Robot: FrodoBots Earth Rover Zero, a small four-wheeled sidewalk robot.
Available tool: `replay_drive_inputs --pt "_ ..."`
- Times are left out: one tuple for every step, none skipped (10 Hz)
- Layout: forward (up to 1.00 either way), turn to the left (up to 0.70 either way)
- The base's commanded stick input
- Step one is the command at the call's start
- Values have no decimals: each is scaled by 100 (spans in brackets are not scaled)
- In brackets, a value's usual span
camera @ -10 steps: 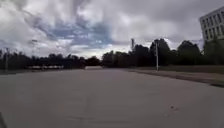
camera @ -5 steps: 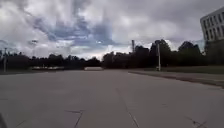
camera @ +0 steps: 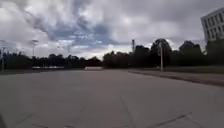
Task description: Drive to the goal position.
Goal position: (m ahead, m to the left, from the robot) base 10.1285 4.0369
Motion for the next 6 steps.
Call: replay_drive_inputs --pt "100 0" --pt "100 0" --pt "100 0" --pt "100 0" --pt "100 1" --pt "100 2"
